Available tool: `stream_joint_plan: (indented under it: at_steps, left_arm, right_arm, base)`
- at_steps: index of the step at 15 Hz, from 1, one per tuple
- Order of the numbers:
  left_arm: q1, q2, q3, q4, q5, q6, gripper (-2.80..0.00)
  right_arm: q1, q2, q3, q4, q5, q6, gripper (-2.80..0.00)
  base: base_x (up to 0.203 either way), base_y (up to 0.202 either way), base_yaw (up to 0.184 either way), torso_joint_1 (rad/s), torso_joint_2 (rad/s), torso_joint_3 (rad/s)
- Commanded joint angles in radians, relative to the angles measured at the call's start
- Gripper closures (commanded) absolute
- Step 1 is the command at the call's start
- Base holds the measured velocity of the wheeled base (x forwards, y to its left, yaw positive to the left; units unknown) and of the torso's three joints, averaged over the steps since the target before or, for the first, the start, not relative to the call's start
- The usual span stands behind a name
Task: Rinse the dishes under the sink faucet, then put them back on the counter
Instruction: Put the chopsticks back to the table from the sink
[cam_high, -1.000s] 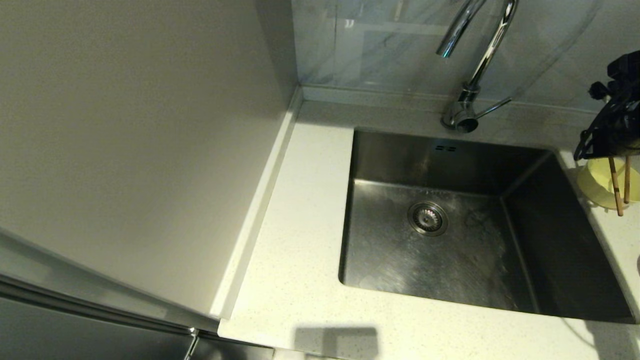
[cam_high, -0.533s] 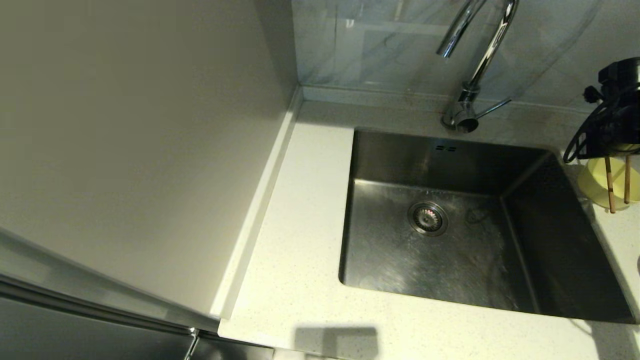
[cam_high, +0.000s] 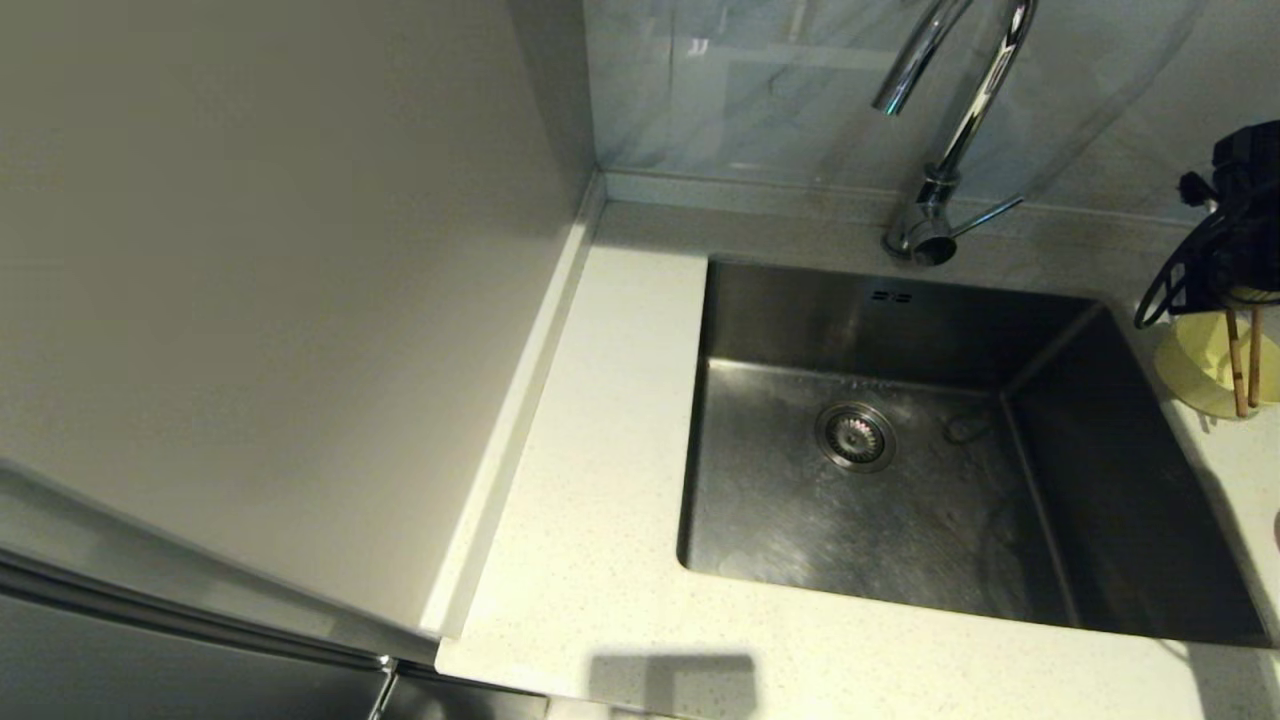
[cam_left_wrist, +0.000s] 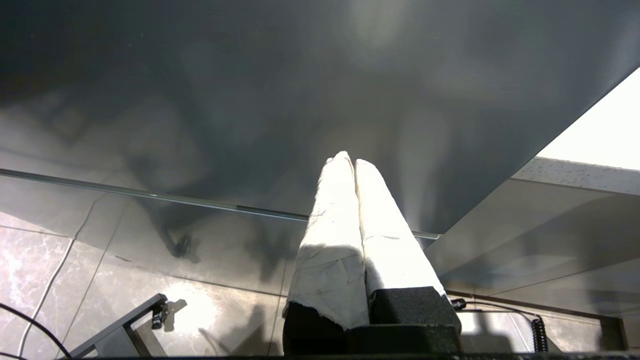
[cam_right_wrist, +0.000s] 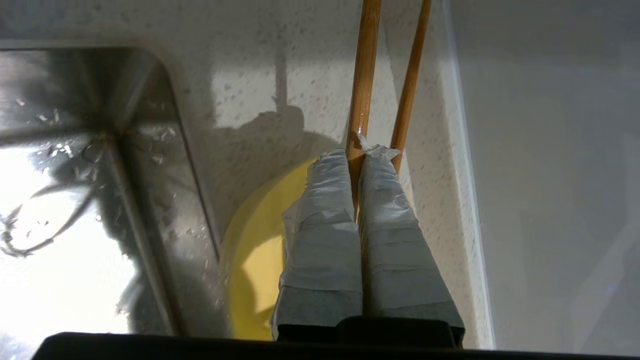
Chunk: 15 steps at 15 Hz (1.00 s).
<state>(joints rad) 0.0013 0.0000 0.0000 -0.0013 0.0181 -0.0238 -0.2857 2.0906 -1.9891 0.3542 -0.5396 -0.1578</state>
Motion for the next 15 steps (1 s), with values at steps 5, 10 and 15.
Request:
stream_joint_plan:
  at_steps: [5,10,15]
  left_arm:
    - [0.0,-0.003,0.0,0.0,0.0,-0.001,0.0]
    - [0.0,-0.003,0.0,0.0,0.0,-0.001,0.0]
    - [0.0,-0.003,0.0,0.0,0.0,-0.001,0.0]
  right_arm:
    - [-0.006,0.011,0.0,-0.014,-0.002,-0.019,0.0]
    - [-0.006,0.021,0.0,-0.017,-0.002,-0.026,0.0]
    - [-0.006,0.025,0.0,-0.018,-0.002,-0.026,-2.8]
  base:
    - [0.0,0.0,0.0,0.0,0.0,0.0]
    - [0.0,0.0,0.0,0.0,0.0,0.0]
    - [0.0,0.0,0.0,0.0,0.0,0.0]
